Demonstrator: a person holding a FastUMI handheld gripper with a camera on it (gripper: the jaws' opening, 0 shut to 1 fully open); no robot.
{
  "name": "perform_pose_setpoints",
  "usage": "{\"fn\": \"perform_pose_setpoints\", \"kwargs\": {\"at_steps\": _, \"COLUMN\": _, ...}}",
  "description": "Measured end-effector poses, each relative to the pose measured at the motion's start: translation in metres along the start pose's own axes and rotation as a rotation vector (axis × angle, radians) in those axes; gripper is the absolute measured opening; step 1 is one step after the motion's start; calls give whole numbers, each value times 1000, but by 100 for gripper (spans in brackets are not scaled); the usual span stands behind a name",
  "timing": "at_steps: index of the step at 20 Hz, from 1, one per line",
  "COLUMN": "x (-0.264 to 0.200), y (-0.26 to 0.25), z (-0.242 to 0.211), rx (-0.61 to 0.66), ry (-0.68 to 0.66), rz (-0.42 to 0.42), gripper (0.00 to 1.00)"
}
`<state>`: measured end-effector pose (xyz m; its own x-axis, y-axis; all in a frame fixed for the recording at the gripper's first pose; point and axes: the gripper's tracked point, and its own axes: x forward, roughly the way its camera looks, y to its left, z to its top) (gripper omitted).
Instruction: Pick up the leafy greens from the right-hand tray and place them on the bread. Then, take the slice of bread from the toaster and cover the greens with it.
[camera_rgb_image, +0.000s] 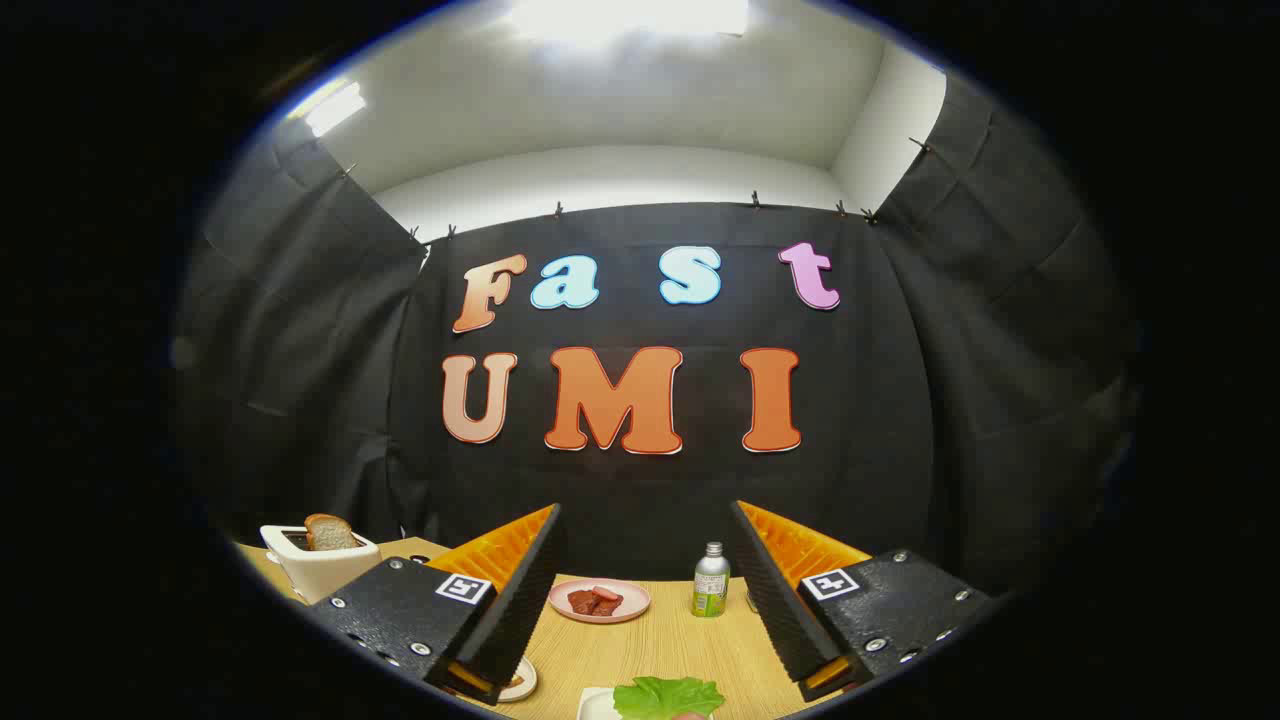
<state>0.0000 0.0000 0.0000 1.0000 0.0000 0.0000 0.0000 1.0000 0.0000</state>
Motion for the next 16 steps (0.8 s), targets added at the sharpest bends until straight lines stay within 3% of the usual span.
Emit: {"fn": "perform_pose_setpoints", "kwargs": {"at_steps": 16, "x": 1, "y": 0, "z": -11, "rx": -5, "ry": 30, "rz": 5, "gripper": 97}}
